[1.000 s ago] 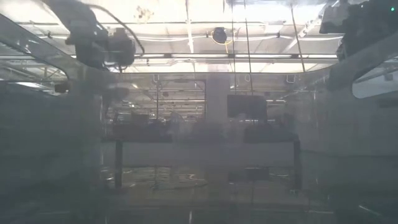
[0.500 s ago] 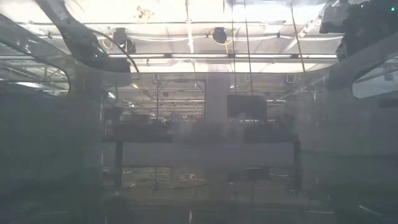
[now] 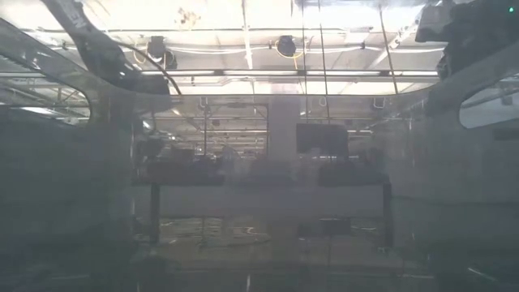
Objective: Sort & place blocks by color
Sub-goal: Put the top left light blue block into the black bin
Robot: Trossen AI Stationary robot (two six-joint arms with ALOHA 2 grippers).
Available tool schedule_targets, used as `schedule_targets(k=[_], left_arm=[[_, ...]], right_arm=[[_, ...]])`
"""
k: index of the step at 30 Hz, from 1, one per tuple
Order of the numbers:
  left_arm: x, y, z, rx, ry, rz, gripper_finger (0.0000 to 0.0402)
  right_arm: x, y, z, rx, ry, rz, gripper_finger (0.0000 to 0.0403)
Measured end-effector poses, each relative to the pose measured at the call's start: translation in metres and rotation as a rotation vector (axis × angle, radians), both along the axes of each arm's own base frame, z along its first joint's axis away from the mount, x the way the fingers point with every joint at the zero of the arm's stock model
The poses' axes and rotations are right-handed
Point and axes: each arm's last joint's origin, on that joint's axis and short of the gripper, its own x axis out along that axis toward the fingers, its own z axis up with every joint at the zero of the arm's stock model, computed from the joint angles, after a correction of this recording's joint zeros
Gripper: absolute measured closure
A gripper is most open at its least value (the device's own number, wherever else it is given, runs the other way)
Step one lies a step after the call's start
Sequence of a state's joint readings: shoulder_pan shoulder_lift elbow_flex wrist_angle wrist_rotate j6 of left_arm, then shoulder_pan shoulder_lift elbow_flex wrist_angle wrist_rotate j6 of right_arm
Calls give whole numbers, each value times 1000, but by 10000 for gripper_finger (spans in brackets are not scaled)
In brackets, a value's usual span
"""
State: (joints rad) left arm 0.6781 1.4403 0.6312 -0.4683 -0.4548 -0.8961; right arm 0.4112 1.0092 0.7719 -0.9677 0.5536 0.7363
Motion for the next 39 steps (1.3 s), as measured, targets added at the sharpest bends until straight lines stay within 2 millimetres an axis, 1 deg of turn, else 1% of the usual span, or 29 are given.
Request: schedule_targets(k=[8, 13, 16, 20, 27, 30, 33, 36, 39], left_arm=[[-12, -5, -14, -18, 14, 44, 195], [-15, -7, -19, 2, 0, 47, 196], [-14, -6, -19, 6, 2, 30, 218], [-13, -5, -19, 24, 15, -20, 271], [-11, -4, -19, 34, 12, -34, 272], [-10, -6, -15, 45, -15, -40, 272], [-5, -8, -7, 74, -83, -68, 272], [4, -11, 5, 135, -188, -115, 270], [15, -17, 22, 215, -315, -196, 269]], right_arm=[[0, 0, 0, -7, 7, 13, 174], [0, 0, 0, -7, 6, 15, 174], [1, 0, 0, -3, -4, 15, 174], [2, 1, 1, 0, -12, 15, 174], [2, 1, 1, 0, -12, 15, 174], [2, 1, 1, 0, -12, 16, 174], [2, 1, 1, 0, -12, 15, 174], [2, 1, 1, -6, -17, 14, 174], [3, 0, 2, -35, -43, 2, 174]])
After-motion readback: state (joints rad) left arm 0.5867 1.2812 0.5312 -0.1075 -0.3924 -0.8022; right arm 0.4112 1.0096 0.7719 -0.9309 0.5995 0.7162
